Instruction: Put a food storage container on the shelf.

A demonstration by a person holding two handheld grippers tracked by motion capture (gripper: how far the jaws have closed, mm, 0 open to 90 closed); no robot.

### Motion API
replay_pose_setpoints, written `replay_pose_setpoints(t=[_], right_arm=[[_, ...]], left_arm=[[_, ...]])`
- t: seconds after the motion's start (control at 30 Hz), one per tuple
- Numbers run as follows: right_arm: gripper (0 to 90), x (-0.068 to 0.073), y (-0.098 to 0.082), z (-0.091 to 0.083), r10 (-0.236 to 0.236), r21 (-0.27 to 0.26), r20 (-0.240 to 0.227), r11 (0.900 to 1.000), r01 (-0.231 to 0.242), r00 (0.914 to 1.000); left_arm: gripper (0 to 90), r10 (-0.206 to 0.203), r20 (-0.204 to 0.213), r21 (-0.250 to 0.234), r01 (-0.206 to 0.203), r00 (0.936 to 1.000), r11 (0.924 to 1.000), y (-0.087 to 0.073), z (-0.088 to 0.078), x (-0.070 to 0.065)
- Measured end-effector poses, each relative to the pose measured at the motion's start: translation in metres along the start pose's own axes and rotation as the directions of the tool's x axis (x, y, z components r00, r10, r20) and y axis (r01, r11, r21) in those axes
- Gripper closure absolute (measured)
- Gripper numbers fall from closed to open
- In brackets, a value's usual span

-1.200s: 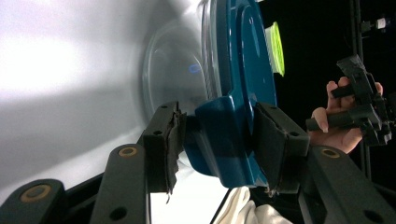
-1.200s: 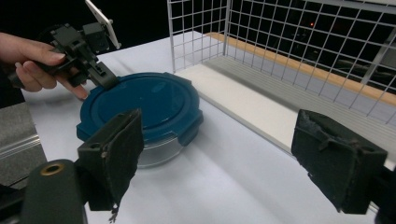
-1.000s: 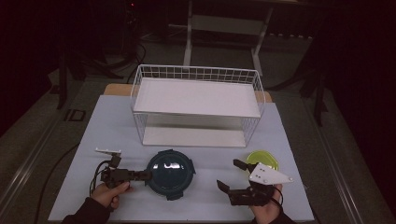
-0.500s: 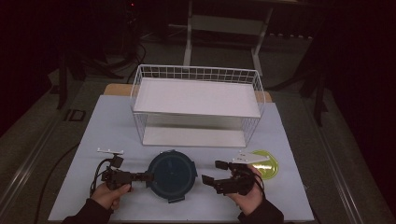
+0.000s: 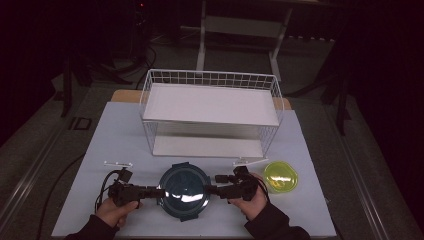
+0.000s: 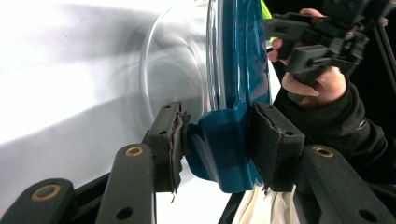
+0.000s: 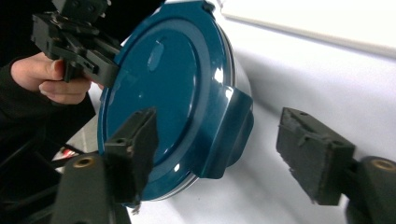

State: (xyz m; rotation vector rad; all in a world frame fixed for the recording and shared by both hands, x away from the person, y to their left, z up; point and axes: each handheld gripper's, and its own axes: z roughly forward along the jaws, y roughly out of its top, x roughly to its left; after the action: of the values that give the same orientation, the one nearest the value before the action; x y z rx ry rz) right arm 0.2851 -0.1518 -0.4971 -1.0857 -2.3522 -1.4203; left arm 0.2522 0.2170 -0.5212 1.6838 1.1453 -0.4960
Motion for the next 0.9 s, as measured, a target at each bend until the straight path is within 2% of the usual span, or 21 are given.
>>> replay_pose_setpoints(t=[0.1, 0.13, 0.2, 0.37, 0.4, 0.5, 0.6, 0.67, 0.73, 0.8, 0.87, 0.9], right_arm=[[35.0, -0.004, 0.0, 0.004, 0.019, 0.021, -0.015, 1.0, -0.018, 0.9997], [39.5, -0.006, 0.0, 0.005, 0.03, 0.035, -0.037, 0.999, -0.028, 0.9989], [41.9, -0.009, -0.001, 0.007, 0.045, 0.045, -0.04, 0.998, -0.043, 0.9982], [48.7, -0.014, -0.002, 0.008, 0.094, 0.072, -0.093, 0.994, -0.087, 0.9913], [51.2, -0.014, -0.002, 0.008, 0.098, 0.073, -0.105, 0.993, -0.091, 0.9896], [52.2, -0.017, -0.002, 0.008, 0.122, 0.086, -0.129, 0.99, -0.112, 0.9841], [53.3, -0.022, -0.003, 0.01, 0.171, 0.093, -0.168, 0.983, -0.157, 0.9709], [53.7, -0.023, -0.004, 0.01, 0.189, 0.099, -0.177, 0.98, -0.174, 0.9658], [54.0, -0.021, -0.004, 0.011, 0.192, 0.102, -0.184, 0.979, -0.176, 0.9639], [54.1, -0.02, -0.004, 0.011, 0.189, 0.097, -0.182, 0.98, -0.174, 0.9649], [54.5, -0.021, -0.005, 0.011, 0.209, 0.093, -0.186, 0.977, -0.194, 0.9601], [54.4, -0.019, -0.005, 0.011, 0.21, 0.094, -0.18, 0.976, -0.196, 0.9609]], left_arm=[[55.7, 0.009, 0.01, -0.005, -0.009, 0.9999, 0.9999, -0.001, 0.0, -0.001], [55.8, 0.013, 0.013, -0.004, -0.013, 0.9998, 0.9999, -0.001, 0.0, -0.001], [56.0, 0.008, 0.018, -0.003, -0.008, 0.9998, 1.0, -0.001, 0.0, -0.001], [56.1, 0.021, 0.02, 0.0, -0.021, 0.9996, 0.9998, -0.001, -0.001, -0.001], [56.1, 0.035, 0.017, 0.003, -0.035, 0.9992, 0.9994, -0.001, -0.001, -0.002], [56.1, 0.039, 0.02, 0.002, -0.039, 0.9991, 0.9992, -0.001, -0.001, -0.003], [56.1, 0.033, 0.019, 0.001, -0.033, 0.9993, 0.9995, -0.001, -0.001, -0.002], [56.1, 0.032, 0.009, 0.004, -0.033, 0.9994, 0.9995, -0.002, -0.001, -0.003], [55.9, 0.035, -0.002, 0.006, -0.035, 0.9994, 0.9994, -0.003, -0.001, -0.004], [56.1, 0.014, 0.0, -0.015, -0.014, 0.9999, 0.9998, -0.005, -0.001, -0.003], [56.3, -0.004, -0.003, -0.026, 0.004, 1.0, 0.9997, -0.006, -0.001, -0.002], [56.4, -0.01, -0.008, -0.03, 0.009, 0.9999, 0.9995, -0.006, -0.001, -0.003]])
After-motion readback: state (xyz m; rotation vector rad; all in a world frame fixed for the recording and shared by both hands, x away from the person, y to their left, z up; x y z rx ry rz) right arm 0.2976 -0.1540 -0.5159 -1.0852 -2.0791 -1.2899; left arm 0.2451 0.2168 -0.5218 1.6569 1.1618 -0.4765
